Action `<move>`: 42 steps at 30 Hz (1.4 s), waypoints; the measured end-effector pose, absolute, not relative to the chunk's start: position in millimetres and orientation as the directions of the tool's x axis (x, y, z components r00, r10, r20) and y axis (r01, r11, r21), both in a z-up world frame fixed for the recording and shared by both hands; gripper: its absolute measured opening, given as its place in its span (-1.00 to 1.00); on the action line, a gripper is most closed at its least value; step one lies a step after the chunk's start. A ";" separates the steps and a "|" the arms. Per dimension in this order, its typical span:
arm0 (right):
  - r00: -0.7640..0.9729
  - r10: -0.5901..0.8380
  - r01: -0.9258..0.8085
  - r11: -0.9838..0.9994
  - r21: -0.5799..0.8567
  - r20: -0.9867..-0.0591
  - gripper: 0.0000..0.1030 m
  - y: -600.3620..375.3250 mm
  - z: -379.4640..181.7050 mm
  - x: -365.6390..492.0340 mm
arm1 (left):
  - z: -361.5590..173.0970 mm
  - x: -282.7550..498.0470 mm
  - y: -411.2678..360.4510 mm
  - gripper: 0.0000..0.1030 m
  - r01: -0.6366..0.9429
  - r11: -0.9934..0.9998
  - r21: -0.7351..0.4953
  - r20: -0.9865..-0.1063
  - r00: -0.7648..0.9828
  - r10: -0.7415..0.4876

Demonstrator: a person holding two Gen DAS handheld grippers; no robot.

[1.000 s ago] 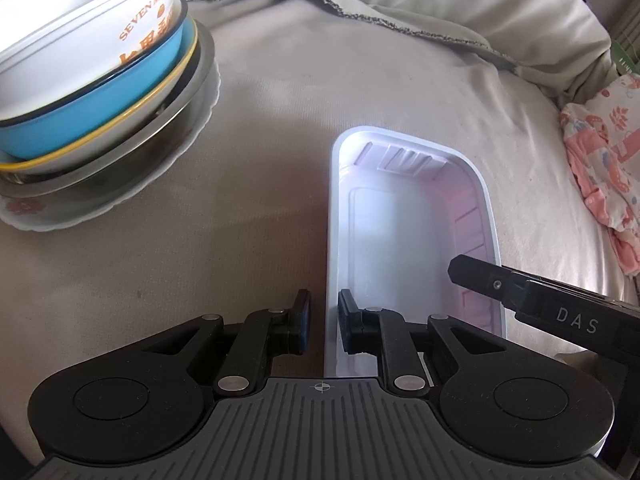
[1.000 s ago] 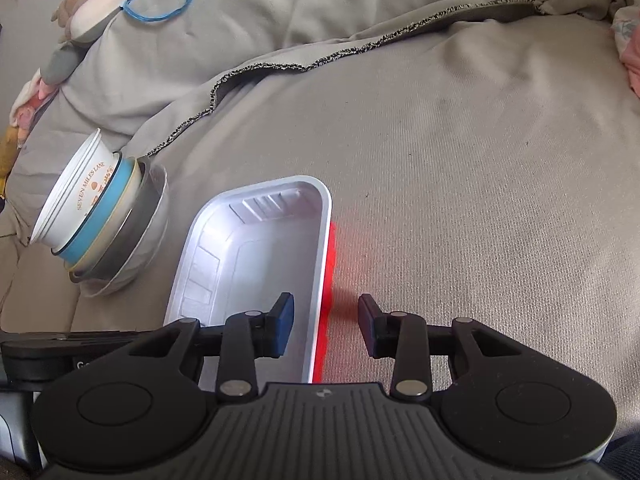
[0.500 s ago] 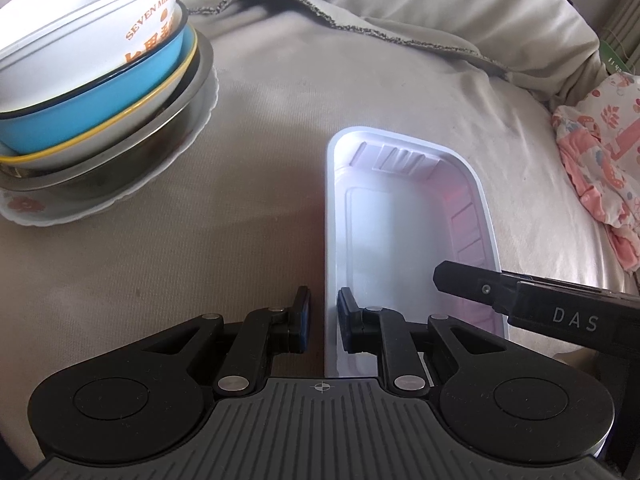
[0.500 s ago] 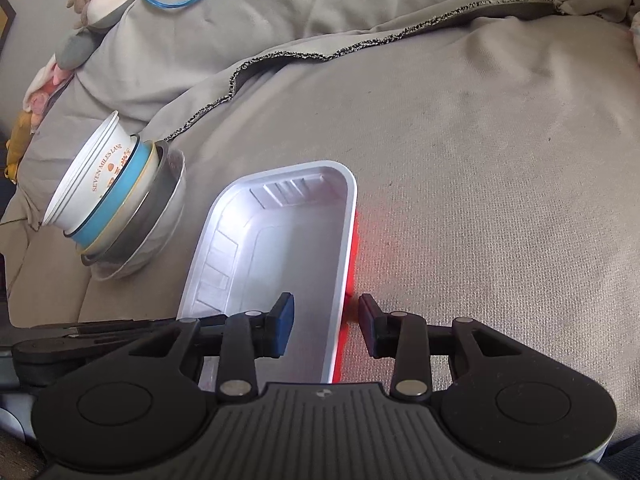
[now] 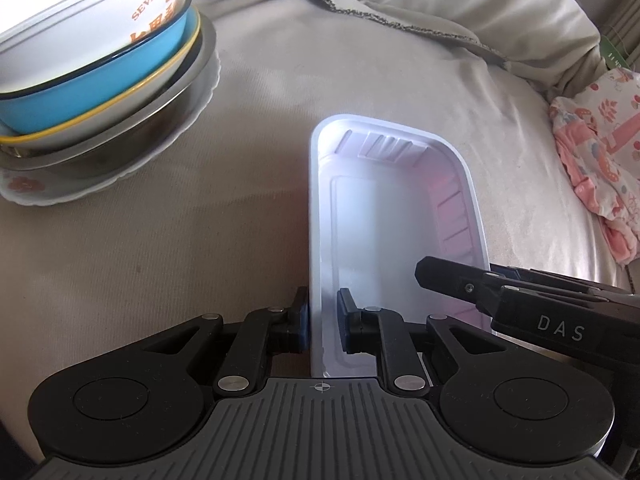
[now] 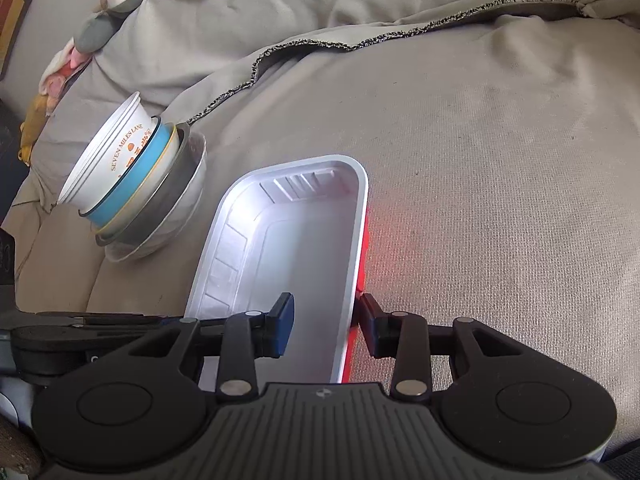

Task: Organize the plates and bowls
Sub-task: 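Grip the white tray rim with the left tool while the right tool grips it, then lift the white tray with both tools and carry it over the bowl stack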

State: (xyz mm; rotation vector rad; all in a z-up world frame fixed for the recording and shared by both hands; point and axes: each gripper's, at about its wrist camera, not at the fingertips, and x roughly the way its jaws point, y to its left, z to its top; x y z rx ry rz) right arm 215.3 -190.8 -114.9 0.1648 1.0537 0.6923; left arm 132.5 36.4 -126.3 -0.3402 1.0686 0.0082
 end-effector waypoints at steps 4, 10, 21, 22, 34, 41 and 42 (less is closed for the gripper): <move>0.305 0.595 -0.443 0.780 0.442 -0.744 -0.29 -190.9 -115.7 216.7 | -126.3 131.9 34.7 -0.65 -0.167 0.950 -0.265 -0.858 0.490 -0.153; 0.305 0.595 -0.441 0.780 0.444 -0.743 -0.30 -191.7 -116.1 217.9 | -127.5 129.9 36.7 -0.64 -0.175 0.946 -0.273 -0.855 0.494 -0.156; 0.313 0.588 -0.446 0.784 0.432 -0.746 -0.30 -190.3 -115.7 215.5 | -127.7 125.6 38.0 -0.65 -0.169 0.948 -0.269 -0.851 0.504 -0.151; 0.313 0.588 -0.446 0.784 0.431 -0.746 -0.30 -190.3 -115.7 215.6 | -127.6 125.8 38.0 -0.65 -0.168 0.949 -0.268 -0.850 0.504 -0.151; 0.311 0.579 -0.403 0.799 0.447 -0.754 -0.29 -192.2 -115.1 207.6 | -118.3 126.5 36.1 -0.68 -0.201 0.945 -0.259 -0.862 0.489 -0.132; 0.352 0.568 -0.369 0.815 0.447 -0.744 -0.30 -193.8 -89.9 187.5 | -80.4 108.1 36.1 -0.69 -0.134 0.961 -0.241 -0.799 0.589 -0.118; 0.367 0.564 -0.377 0.817 0.436 -0.739 -0.30 -192.3 -82.0 183.8 | -74.6 104.7 37.2 -0.69 -0.128 0.962 -0.240 -0.790 0.602 -0.117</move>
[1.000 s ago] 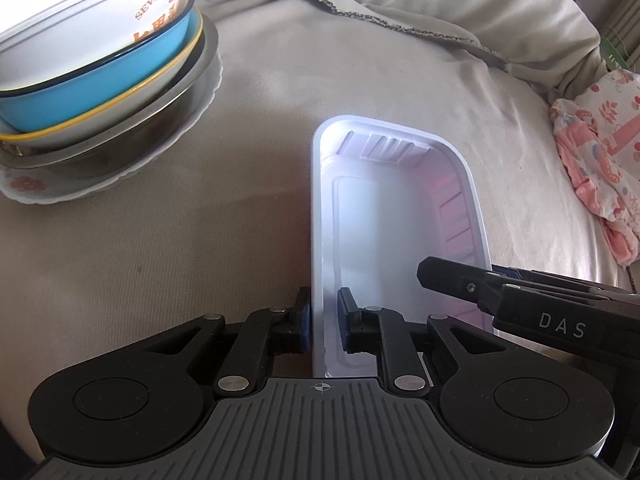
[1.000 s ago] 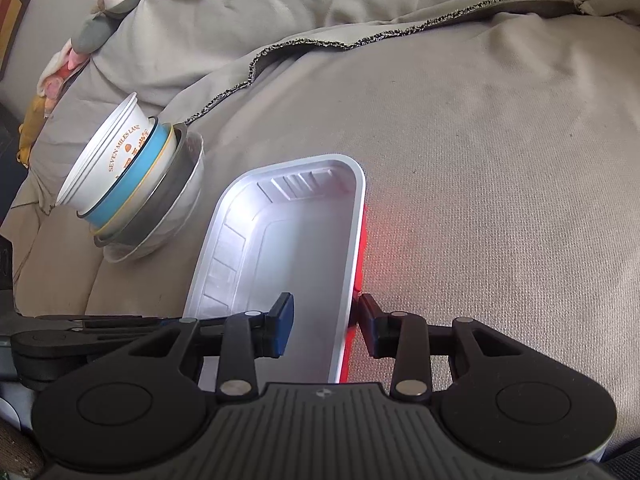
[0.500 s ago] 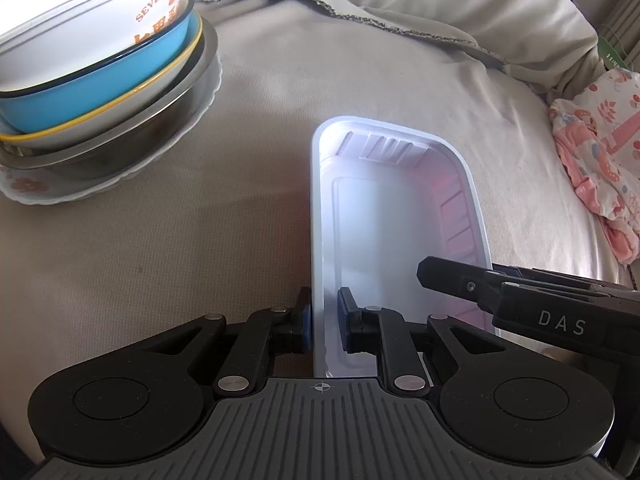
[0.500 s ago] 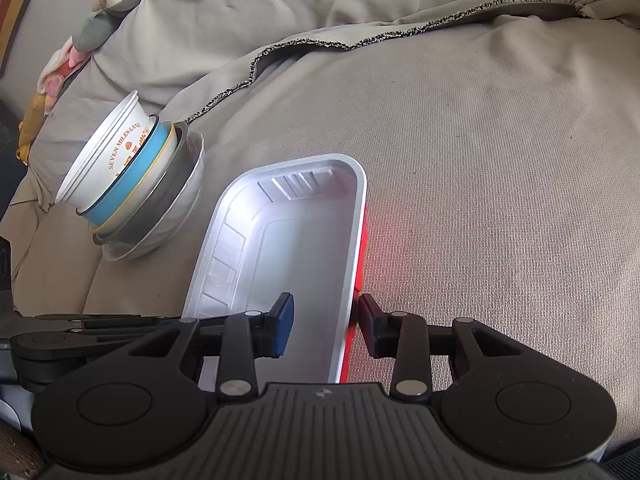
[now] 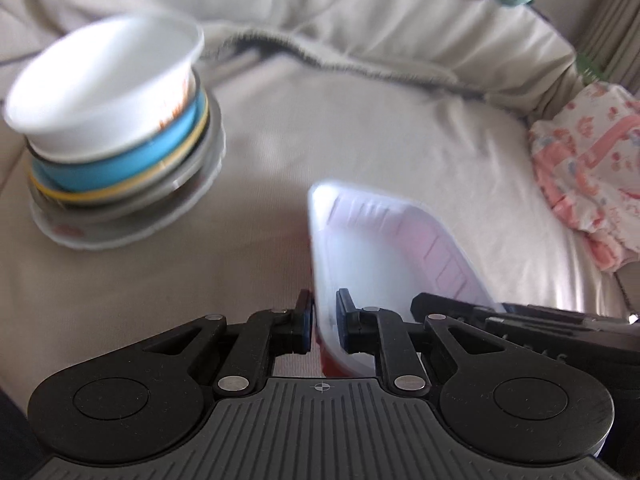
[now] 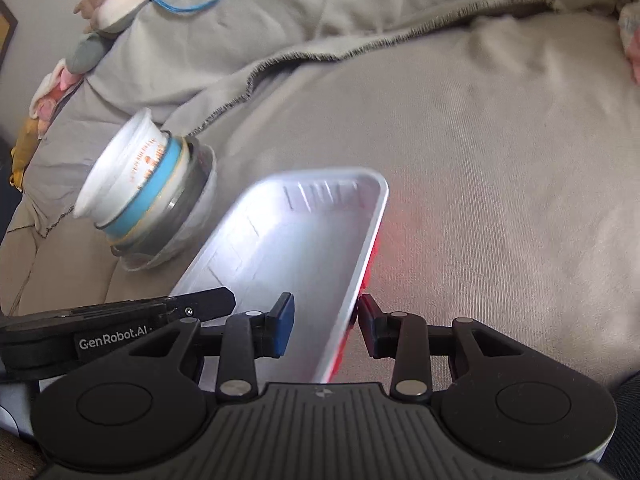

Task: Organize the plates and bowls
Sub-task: 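Lift the white tray with both tools and carry it over the bowl stack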

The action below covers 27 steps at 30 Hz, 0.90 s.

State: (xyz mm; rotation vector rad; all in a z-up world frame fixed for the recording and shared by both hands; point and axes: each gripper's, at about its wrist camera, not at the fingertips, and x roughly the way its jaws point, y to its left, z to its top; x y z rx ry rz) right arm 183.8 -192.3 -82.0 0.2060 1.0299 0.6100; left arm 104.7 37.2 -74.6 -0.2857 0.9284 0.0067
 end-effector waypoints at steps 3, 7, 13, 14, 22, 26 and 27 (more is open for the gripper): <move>0.417 0.560 -0.403 0.820 0.407 -0.716 -0.30 -187.8 -53.3 173.5 | -55.2 93.5 44.2 -0.69 -0.107 0.959 -0.263 -0.747 0.651 -0.132; 0.487 0.560 -0.463 0.816 0.346 -0.670 -0.30 -174.4 -6.2 163.1 | -15.6 74.1 67.2 -0.68 -0.071 0.954 -0.291 -0.643 0.753 -0.140; 0.505 0.637 -0.581 0.750 0.317 -0.582 -0.30 -115.8 56.1 169.0 | 17.4 62.8 132.6 -0.68 -0.125 0.933 -0.337 -0.531 0.844 -0.078; 0.506 0.646 -0.600 0.740 0.304 -0.572 -0.30 -99.3 61.0 171.7 | 15.1 64.0 145.8 -0.68 -0.148 0.924 -0.351 -0.525 0.849 -0.063; 0.448 0.609 -0.607 0.744 0.278 -0.654 -0.33 7.8 23.3 219.2 | -6.5 101.4 223.8 -0.65 -0.222 0.882 -0.417 -0.471 0.882 0.000; 0.459 0.557 -0.557 0.787 0.264 -0.692 -0.34 23.1 4.8 238.3 | -29.3 102.8 249.2 -0.62 -0.197 0.820 -0.537 -0.418 0.907 -0.056; 0.461 0.551 -0.556 0.790 0.258 -0.696 -0.34 24.7 3.9 240.8 | -33.6 99.5 254.9 -0.62 -0.194 0.810 -0.553 -0.419 0.905 -0.069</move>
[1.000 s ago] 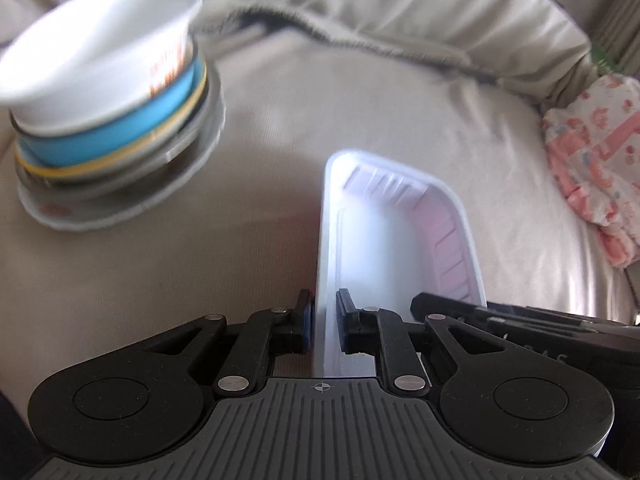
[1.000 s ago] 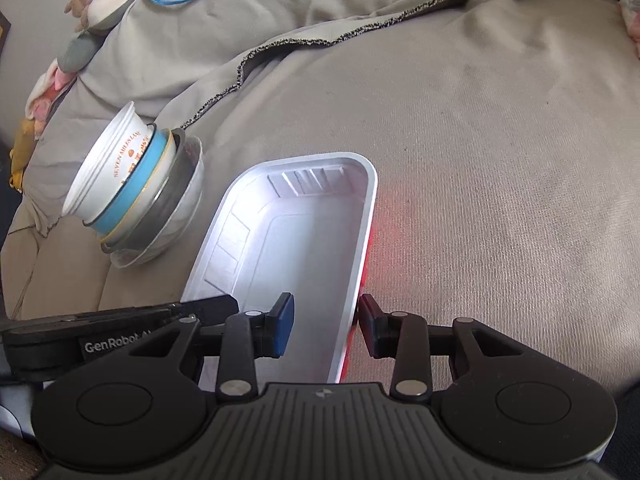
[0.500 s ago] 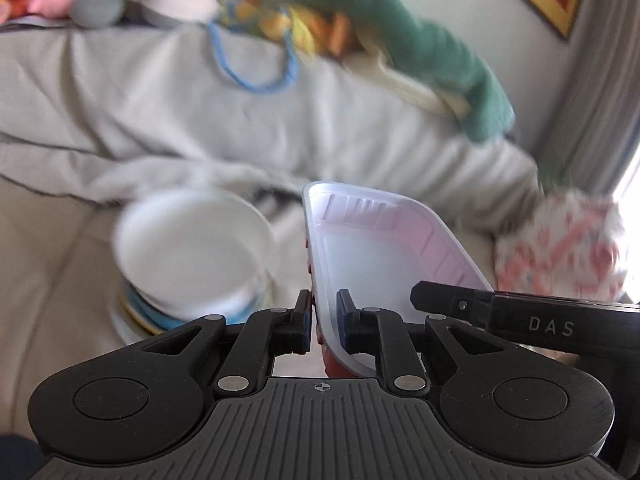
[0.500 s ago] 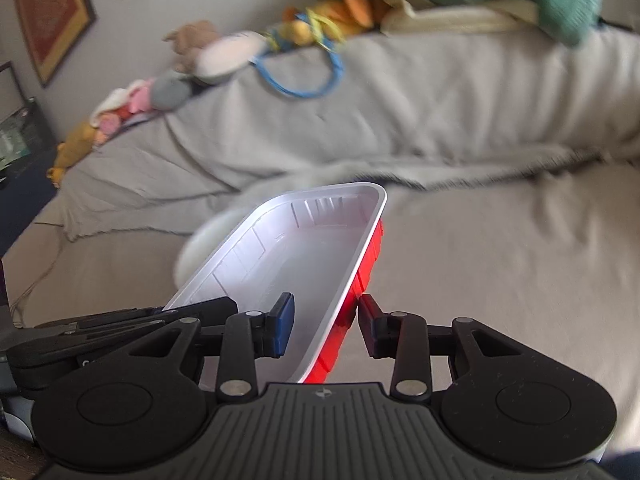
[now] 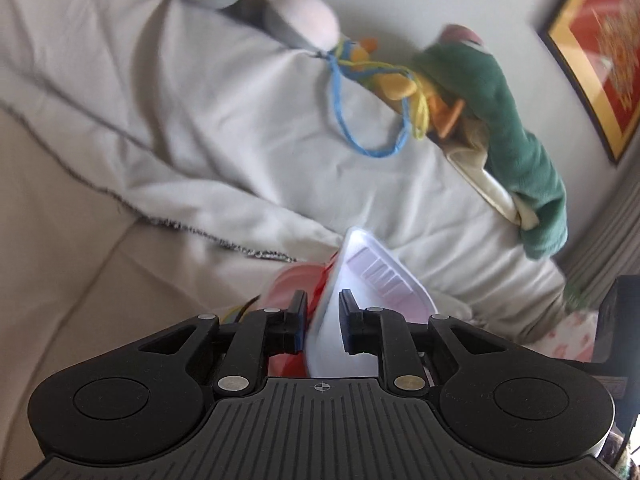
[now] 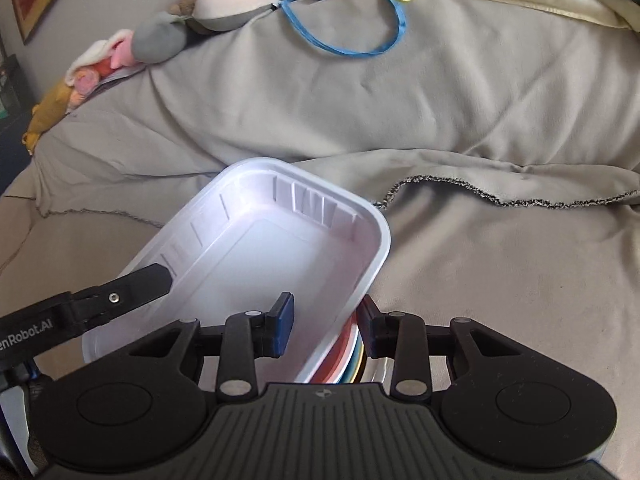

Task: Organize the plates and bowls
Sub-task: 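Lift the white tray with both tools and carry it over the bowl stack, then lower the white tray onto the white cup-bowl atop the stack with both tools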

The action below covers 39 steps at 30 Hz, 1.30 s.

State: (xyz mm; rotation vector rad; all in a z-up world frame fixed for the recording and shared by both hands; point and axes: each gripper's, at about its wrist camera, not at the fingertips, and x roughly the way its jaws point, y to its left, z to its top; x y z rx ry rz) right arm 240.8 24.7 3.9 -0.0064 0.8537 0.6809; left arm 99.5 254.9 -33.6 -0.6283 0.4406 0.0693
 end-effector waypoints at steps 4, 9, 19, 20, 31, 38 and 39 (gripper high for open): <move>0.483 0.528 -0.562 0.799 0.215 -0.699 -0.35 34.5 6.8 243.5 | -35.4 88.6 271.7 -0.62 -0.165 0.782 -0.601 -0.384 0.918 -0.101; 0.509 0.521 -0.579 0.796 0.175 -0.686 -0.36 52.4 18.3 248.5 | -42.1 89.9 279.4 -0.62 -0.171 0.751 -0.638 -0.389 0.913 -0.122; 0.539 0.518 -0.594 0.793 0.135 -0.664 -0.12 57.3 33.4 235.4 | -46.7 75.5 295.2 -0.62 -0.246 0.709 -0.661 -0.409 0.910 -0.065; 0.521 0.534 -0.596 0.786 0.164 -0.666 -0.11 52.6 33.9 230.8 | -44.8 71.8 297.4 -0.62 -0.243 0.705 -0.667 -0.404 0.912 -0.069; 0.436 0.530 -0.601 0.773 0.202 -0.727 -0.24 42.8 18.0 212.6 | -47.6 78.6 280.6 -0.63 -0.140 0.721 -0.678 -0.391 0.900 -0.193; 0.438 0.531 -0.593 0.777 0.211 -0.726 -0.28 35.0 16.4 209.8 | -40.3 60.7 292.0 -0.62 -0.173 0.712 -0.680 -0.363 0.923 -0.123; 0.440 0.530 -0.592 0.778 0.209 -0.725 -0.28 34.7 17.2 209.5 | -40.3 59.1 293.3 -0.62 -0.176 0.710 -0.682 -0.364 0.924 -0.121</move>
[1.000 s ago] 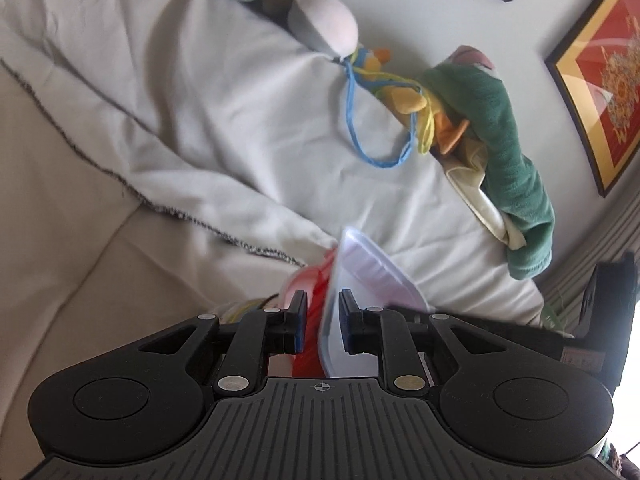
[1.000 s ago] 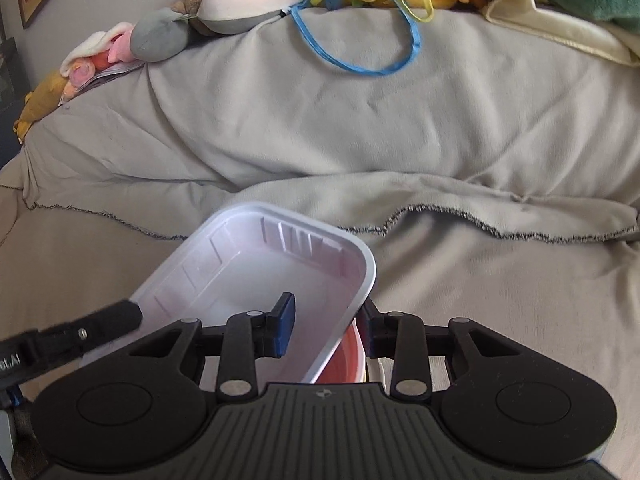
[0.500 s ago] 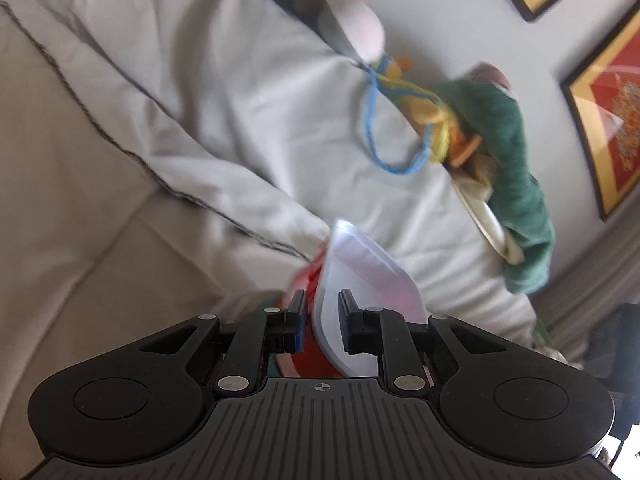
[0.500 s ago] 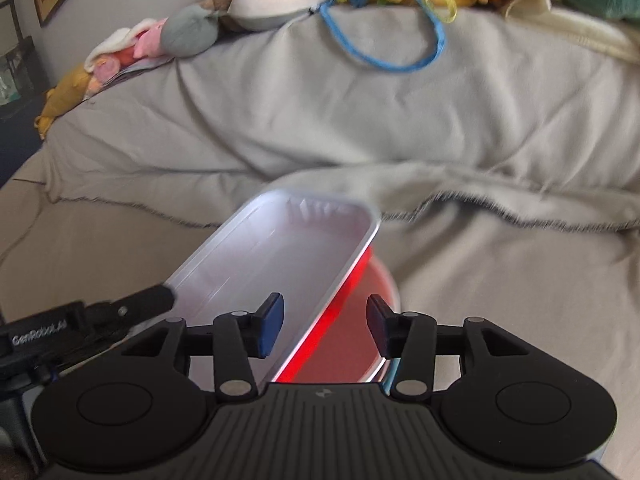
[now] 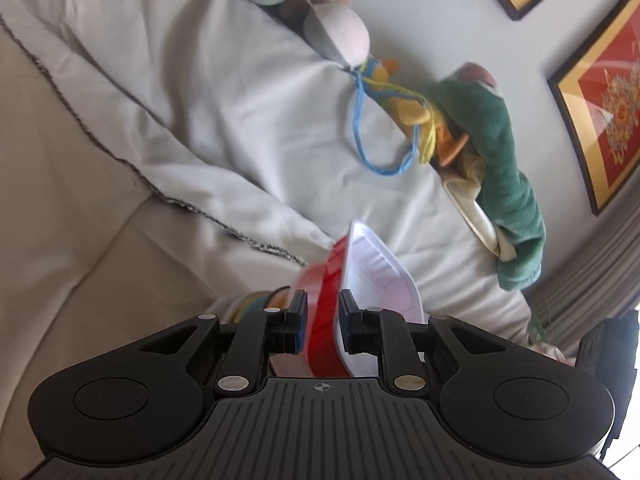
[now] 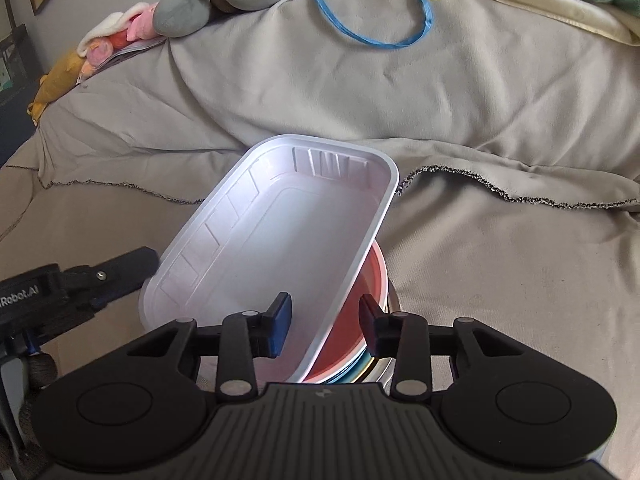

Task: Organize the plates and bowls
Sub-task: 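Lower the white tray onto the white cup-bowl atop the stack with both tools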

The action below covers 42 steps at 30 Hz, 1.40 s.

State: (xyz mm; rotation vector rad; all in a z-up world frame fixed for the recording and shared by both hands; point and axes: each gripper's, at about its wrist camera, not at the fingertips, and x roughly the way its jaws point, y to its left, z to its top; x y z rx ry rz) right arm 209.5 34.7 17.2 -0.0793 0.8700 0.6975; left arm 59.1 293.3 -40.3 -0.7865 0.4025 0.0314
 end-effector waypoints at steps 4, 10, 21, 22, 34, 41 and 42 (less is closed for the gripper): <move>0.436 0.547 -0.602 0.767 0.220 -0.714 -0.28 33.9 21.8 207.0 | -43.0 58.6 294.4 -0.63 -0.159 0.702 -0.694 -0.370 0.915 -0.159; 0.438 0.560 -0.618 0.756 0.217 -0.703 -0.28 36.6 28.9 199.6 | -41.1 59.8 283.2 -0.63 -0.122 0.723 -0.680 -0.383 0.900 -0.208; 0.431 0.568 -0.609 0.757 0.238 -0.702 -0.28 24.2 31.3 196.9 | -37.4 51.8 277.1 -0.63 -0.086 0.736 -0.672 -0.378 0.894 -0.241; 0.431 0.571 -0.612 0.754 0.239 -0.699 -0.28 23.5 32.0 196.4 | -37.8 52.2 277.4 -0.63 -0.089 0.737 -0.670 -0.382 0.893 -0.239; 0.435 0.546 -0.627 0.754 0.194 -0.716 -0.28 32.3 23.5 191.0 | -40.9 54.8 275.4 -0.59 -0.130 0.754 -0.644 -0.436 0.872 -0.222; 0.439 0.548 -0.631 0.752 0.189 -0.712 -0.28 35.8 22.2 192.6 | -40.3 53.7 273.4 -0.59 -0.132 0.759 -0.638 -0.443 0.868 -0.222; 0.441 0.547 -0.632 0.752 0.186 -0.712 -0.28 35.9 21.9 192.3 | -40.5 53.2 273.5 -0.59 -0.131 0.759 -0.638 -0.443 0.868 -0.223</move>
